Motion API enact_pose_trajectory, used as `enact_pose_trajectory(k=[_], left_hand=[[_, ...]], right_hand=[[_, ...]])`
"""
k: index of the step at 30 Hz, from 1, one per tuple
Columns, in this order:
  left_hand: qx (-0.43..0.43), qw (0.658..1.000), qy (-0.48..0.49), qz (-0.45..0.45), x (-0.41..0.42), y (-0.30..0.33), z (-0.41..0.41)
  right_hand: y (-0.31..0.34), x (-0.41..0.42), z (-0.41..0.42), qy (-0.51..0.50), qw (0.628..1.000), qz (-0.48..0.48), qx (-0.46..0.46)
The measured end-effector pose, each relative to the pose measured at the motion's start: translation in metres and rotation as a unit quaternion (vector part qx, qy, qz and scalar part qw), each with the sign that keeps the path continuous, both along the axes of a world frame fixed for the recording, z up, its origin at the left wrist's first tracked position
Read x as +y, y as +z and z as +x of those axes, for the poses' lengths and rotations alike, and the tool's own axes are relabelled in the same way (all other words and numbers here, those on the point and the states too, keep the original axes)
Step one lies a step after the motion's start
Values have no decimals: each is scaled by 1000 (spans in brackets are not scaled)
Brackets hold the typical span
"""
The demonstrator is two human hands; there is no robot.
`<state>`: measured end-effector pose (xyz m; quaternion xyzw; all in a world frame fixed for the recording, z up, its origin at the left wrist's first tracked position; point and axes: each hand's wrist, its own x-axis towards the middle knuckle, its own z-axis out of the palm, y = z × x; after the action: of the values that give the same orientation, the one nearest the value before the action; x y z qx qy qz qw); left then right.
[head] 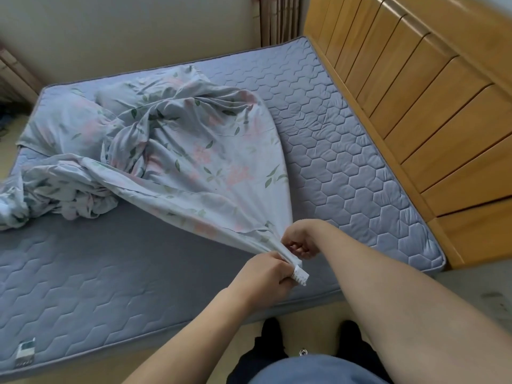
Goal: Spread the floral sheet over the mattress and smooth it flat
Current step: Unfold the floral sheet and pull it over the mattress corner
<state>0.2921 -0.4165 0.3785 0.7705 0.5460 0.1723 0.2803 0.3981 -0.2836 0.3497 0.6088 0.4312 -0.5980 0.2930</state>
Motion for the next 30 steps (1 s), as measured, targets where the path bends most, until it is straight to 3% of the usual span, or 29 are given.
enact_pose_trajectory(k=[10, 14, 20, 22, 25, 28, 30], left_hand=[[51, 998, 19, 16, 9, 0, 53], [26, 995, 96, 27, 9, 1, 98], [49, 980, 190, 15, 12, 4, 164], [66, 973, 220, -12, 16, 5, 180], [104, 957, 231, -139, 30, 4, 201], [118, 938, 218, -243, 56, 16, 203], [103, 931, 280, -211, 85, 39, 196]], right_hand=[[1, 13, 46, 40, 999, -9, 33], [2, 23, 75, 69, 996, -18, 47], [-5, 42, 127, -89, 986, 62, 130], [-5, 51, 143, -204, 956, 91, 190], [17, 68, 172, -368, 868, 92, 320], [43, 85, 197, -423, 800, 97, 415], [57, 101, 217, -442, 761, 103, 463]])
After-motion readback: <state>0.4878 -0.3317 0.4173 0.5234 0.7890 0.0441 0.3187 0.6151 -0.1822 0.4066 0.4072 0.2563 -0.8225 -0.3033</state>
